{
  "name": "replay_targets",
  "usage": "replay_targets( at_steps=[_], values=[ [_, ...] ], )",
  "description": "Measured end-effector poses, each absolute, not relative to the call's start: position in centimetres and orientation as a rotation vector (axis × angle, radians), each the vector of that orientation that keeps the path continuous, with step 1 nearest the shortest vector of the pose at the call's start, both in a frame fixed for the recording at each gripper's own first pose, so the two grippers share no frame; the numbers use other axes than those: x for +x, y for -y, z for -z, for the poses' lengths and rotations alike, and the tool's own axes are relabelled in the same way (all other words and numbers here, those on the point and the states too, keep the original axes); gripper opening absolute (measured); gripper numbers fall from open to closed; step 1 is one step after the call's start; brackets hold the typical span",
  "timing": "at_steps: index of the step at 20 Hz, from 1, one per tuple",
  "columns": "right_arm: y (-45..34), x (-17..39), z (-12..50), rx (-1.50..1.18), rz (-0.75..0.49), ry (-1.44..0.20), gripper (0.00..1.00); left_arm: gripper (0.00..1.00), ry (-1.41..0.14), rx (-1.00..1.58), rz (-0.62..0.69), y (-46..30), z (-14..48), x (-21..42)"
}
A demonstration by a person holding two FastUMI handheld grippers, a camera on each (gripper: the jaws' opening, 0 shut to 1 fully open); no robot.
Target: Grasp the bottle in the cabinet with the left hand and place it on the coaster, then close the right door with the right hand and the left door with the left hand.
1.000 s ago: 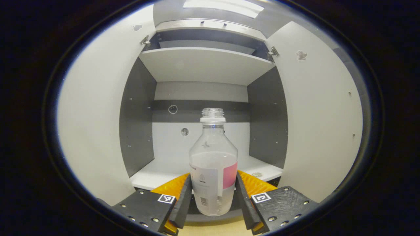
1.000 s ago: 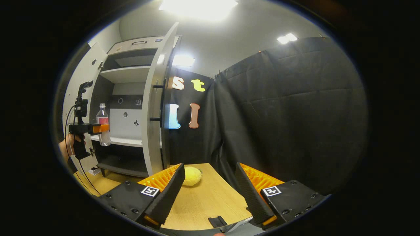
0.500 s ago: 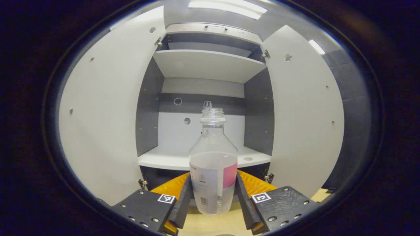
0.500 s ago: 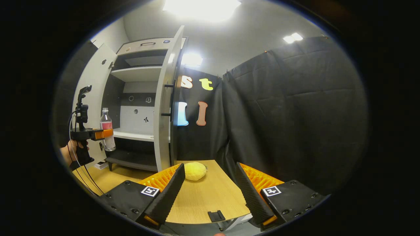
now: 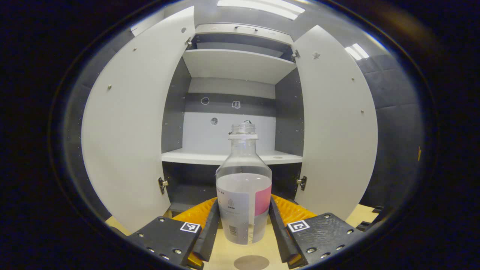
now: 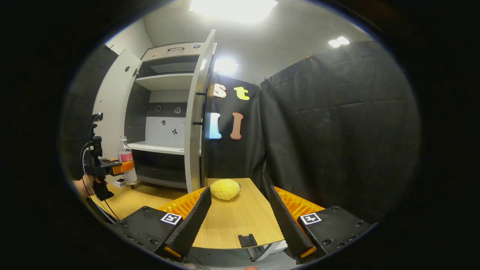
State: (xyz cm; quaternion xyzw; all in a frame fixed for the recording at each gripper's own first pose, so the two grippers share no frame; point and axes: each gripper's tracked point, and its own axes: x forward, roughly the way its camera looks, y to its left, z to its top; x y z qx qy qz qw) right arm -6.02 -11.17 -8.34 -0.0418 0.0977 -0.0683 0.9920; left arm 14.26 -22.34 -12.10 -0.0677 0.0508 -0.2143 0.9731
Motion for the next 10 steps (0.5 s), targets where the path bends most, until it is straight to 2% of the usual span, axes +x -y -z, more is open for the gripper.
replay_targets(
  at_steps=[8,9,10],
  values=[
    [11.4,-6.6,9.4,-0.081,0.143,-0.222,0.96,0.69,-0.169,-0.133,0.487,24.5,18.2,11.8],
    [11.4,-6.7,9.7,-0.087,0.143,-0.229,0.97,0.73,-0.179,-0.136,0.491,24.7,19.2,11.5],
    [11.3,-6.8,9.8,-0.093,0.143,-0.234,0.99,0.69,-0.187,-0.133,0.488,24.8,20.1,11.2]
  ],
)
